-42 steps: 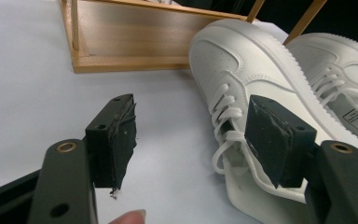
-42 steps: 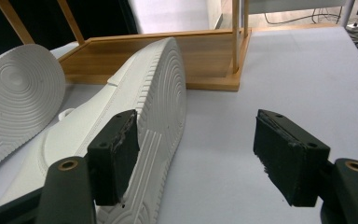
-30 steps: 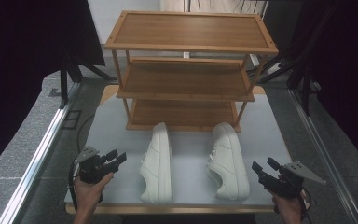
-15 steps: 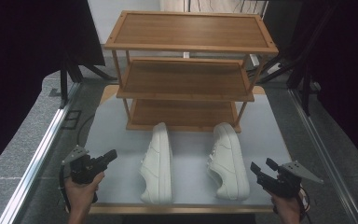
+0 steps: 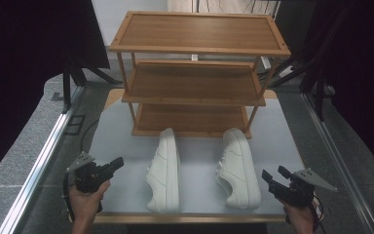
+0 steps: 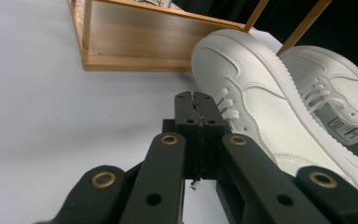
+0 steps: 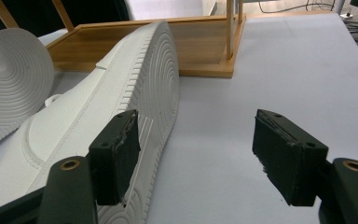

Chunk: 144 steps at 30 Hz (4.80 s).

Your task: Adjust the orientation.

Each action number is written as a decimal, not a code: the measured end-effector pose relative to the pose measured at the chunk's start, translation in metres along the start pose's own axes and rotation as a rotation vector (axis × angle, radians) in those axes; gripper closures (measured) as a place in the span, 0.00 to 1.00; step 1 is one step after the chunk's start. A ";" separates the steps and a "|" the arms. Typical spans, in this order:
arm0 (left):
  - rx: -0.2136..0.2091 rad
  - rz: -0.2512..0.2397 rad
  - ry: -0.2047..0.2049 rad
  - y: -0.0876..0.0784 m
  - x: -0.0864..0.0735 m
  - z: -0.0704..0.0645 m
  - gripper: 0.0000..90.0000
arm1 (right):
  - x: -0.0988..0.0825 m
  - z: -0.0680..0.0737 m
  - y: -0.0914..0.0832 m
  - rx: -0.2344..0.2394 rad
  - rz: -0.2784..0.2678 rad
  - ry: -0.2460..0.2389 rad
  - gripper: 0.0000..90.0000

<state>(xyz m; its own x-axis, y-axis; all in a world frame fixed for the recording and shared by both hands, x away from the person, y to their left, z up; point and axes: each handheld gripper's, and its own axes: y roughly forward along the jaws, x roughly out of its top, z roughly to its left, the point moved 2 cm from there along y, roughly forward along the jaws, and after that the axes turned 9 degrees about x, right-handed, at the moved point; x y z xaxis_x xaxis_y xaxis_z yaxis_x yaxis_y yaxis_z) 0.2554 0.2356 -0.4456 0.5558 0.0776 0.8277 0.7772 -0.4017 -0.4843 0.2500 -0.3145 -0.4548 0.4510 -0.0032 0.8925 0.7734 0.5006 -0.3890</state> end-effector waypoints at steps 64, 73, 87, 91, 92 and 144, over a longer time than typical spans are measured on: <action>-0.109 0.164 0.100 0.017 -0.036 -0.061 0.99 | -0.002 0.002 0.005 0.002 0.018 0.001 0.35; -0.162 0.153 0.094 0.023 -0.029 -0.073 0.99 | -0.002 0.004 0.006 0.007 0.020 -0.001 0.35; -0.304 0.106 0.181 0.039 0.011 -0.120 0.96 | -0.001 0.002 0.001 -0.004 0.000 0.007 0.35; -0.283 0.098 0.163 0.039 0.008 -0.111 0.96 | 0.001 0.002 -0.004 -0.019 -0.023 0.007 0.37; -0.275 0.102 0.163 0.039 0.007 -0.108 0.96 | 0.003 0.005 -0.006 -0.019 -0.037 -0.003 0.39; -0.162 0.166 0.124 0.047 -0.014 -0.075 0.63 | 0.004 0.129 0.016 0.306 0.126 -0.277 0.78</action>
<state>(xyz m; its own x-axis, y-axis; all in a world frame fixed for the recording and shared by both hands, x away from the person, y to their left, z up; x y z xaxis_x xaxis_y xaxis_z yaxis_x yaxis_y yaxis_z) 0.2624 0.1473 -0.4589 0.6236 -0.1097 0.7740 0.6154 -0.5416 -0.5726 0.2070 -0.1949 -0.4284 0.3642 0.2858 0.8864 0.5331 0.7164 -0.4501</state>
